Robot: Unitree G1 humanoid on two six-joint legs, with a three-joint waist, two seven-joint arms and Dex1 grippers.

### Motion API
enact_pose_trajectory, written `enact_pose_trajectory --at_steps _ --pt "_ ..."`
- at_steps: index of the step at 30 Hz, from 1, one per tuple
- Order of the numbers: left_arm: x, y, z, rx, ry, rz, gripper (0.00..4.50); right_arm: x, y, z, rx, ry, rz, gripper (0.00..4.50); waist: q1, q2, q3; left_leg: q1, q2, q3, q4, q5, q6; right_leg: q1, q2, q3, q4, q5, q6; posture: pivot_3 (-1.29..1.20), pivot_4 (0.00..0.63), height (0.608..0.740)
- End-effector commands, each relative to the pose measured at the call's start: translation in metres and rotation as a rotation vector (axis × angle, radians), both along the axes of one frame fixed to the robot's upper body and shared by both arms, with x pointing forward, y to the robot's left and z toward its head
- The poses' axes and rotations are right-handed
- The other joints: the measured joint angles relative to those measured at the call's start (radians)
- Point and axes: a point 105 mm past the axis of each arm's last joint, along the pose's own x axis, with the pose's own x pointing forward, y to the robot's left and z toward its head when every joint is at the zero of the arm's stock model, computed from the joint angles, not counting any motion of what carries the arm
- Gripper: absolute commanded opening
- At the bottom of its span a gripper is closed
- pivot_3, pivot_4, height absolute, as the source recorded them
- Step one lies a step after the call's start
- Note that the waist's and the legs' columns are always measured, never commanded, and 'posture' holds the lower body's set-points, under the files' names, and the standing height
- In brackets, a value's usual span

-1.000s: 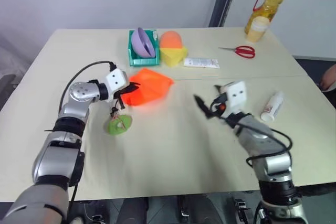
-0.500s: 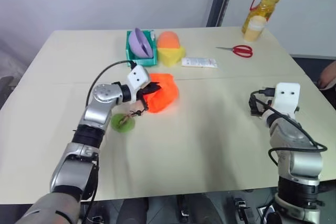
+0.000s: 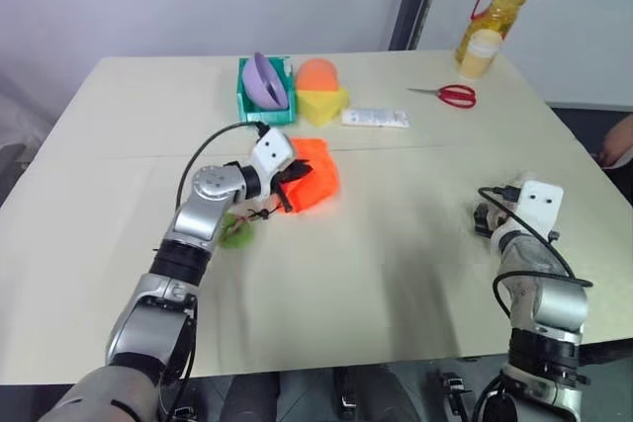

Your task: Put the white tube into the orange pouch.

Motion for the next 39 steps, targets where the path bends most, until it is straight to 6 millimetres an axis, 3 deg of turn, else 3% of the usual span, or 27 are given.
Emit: enact_pose_trajectory --at_steps 1,4,6,10,12,15,19,22,27,31,39 --pt "-0.002 -0.003 0.013 -0.012 -0.049 -0.011 0.00 0.002 -0.010 0.012 -0.020 -0.059 -0.041 3.17 0.000 0.000 0.000 0.000 0.000 0.000 0.000 0.000 0.000 0.000 0.000 0.000 0.000 0.000 0.000 0.00 0.150 0.726" --pt "-0.002 -0.002 0.014 -0.014 -0.051 -0.008 0.00 0.001 -0.012 0.011 -0.025 -0.069 -0.049 1.64 0.000 0.000 0.000 0.000 0.000 0.000 0.000 0.000 0.000 0.000 0.000 0.000 0.000 0.000 0.000 0.00 0.150 0.726" --pt "-0.002 0.000 0.015 -0.014 -0.051 -0.003 0.00 0.002 -0.010 0.012 -0.046 -0.074 -0.030 1.25 0.000 0.000 0.000 0.000 0.000 0.000 0.000 0.000 0.000 0.000 0.000 0.000 0.000 0.000 0.000 0.00 0.150 0.726" --pt "0.002 0.004 0.016 -0.019 -0.049 0.015 0.00 0.011 0.013 0.033 -0.173 -0.131 0.140 1.25 -0.001 0.000 0.000 0.000 0.000 0.000 0.000 0.000 0.000 0.000 0.000 0.000 0.000 0.000 0.000 0.00 0.150 0.726" --pt "0.004 0.006 0.017 -0.021 -0.048 0.022 0.00 0.015 0.039 0.049 -0.258 -0.184 0.332 1.25 -0.004 0.001 0.000 0.000 0.000 0.000 0.000 0.000 0.000 0.000 0.000 0.000 -0.001 0.000 0.000 0.00 0.150 0.726" --pt "0.006 0.008 0.018 -0.019 -0.047 0.027 0.00 0.010 0.074 0.061 -0.252 -0.257 0.588 1.25 -0.004 0.001 0.000 0.000 0.000 0.000 -0.001 0.000 0.000 0.000 0.001 0.000 -0.001 0.000 0.000 0.00 0.150 0.726" --pt "0.009 0.008 0.019 -0.016 -0.045 0.030 0.00 -0.030 0.137 0.069 -0.194 -0.293 1.068 1.25 0.005 0.001 0.000 0.000 0.000 -0.001 -0.001 0.000 0.000 0.000 0.001 0.000 -0.001 -0.001 0.001 0.00 0.150 0.726" --pt "0.010 0.006 0.020 -0.013 -0.046 0.023 0.00 -0.054 0.168 0.070 -0.125 -0.277 1.272 1.25 0.003 0.001 0.000 -0.001 0.000 -0.001 -0.001 0.000 0.000 0.000 0.000 0.000 -0.002 -0.001 0.002 0.00 0.150 0.726" --pt "0.010 0.002 0.022 -0.014 -0.046 0.007 0.00 -0.058 0.199 0.061 -0.147 -0.201 1.395 1.25 0.001 0.001 0.000 0.000 -0.001 0.000 0.001 0.000 0.000 0.001 0.000 -0.001 -0.003 0.000 0.003 0.00 0.150 0.726" --pt "0.006 -0.003 0.024 -0.022 -0.045 -0.017 0.00 -0.052 0.212 0.048 -0.161 -0.128 1.406 1.25 0.003 0.001 0.000 0.000 -0.001 -0.001 0.001 0.000 0.000 0.001 0.000 -0.001 -0.003 0.000 0.003 0.00 0.150 0.726" --pt "-0.007 -0.007 0.024 -0.030 -0.011 -0.094 0.00 -0.031 0.214 0.034 -0.163 -0.041 1.297 1.25 0.005 0.001 0.000 -0.001 -0.001 -0.001 0.001 0.000 0.000 0.001 0.000 -0.001 -0.003 0.000 0.003 0.00 0.150 0.726"
